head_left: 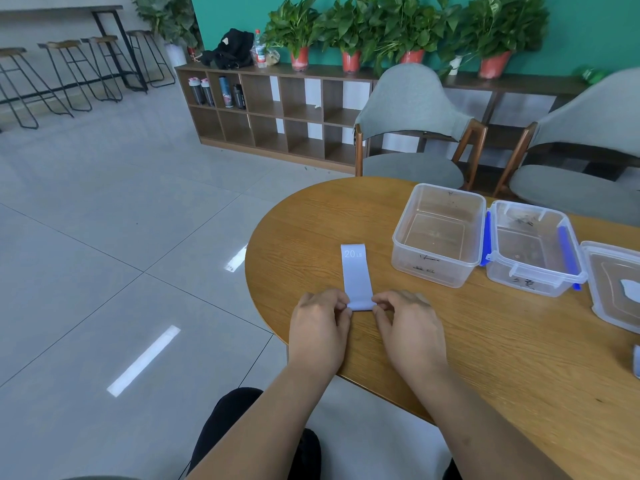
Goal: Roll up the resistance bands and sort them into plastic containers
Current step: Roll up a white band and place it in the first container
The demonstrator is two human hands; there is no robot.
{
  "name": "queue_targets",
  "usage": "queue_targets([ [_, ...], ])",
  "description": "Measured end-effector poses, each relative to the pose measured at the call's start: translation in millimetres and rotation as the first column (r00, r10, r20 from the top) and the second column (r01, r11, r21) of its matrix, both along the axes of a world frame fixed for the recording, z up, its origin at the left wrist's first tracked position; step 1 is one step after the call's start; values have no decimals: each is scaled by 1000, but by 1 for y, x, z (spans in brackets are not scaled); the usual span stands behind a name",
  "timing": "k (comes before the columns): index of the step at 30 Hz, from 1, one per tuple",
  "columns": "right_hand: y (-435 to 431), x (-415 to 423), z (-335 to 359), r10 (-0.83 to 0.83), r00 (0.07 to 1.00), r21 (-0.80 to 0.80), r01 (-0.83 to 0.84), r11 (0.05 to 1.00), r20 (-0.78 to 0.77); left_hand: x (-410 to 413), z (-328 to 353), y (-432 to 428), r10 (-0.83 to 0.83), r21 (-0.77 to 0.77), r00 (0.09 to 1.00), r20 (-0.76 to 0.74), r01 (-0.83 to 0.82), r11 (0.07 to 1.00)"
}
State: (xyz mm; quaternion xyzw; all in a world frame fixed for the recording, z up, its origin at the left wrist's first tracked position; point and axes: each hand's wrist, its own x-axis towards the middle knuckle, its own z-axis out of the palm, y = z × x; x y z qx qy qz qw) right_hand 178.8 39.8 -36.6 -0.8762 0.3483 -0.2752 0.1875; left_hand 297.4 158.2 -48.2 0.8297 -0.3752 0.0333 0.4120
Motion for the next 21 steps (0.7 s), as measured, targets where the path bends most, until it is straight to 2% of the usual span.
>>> queue_targets([
  [7, -2, 5, 3, 5, 997, -42, -9, 999, -77, 3, 1, -5, 3, -5, 998, 63, -3, 1000],
  [13, -5, 7, 6, 2, 1000, 39, -2, 999, -16, 5, 0, -5, 3, 0, 1000, 30, -3, 1000],
  [21, -8, 11, -3, -11, 1000, -70, 9, 998, -23, 8, -5, -7, 5, -24, 1000, 31, -4, 1000],
])
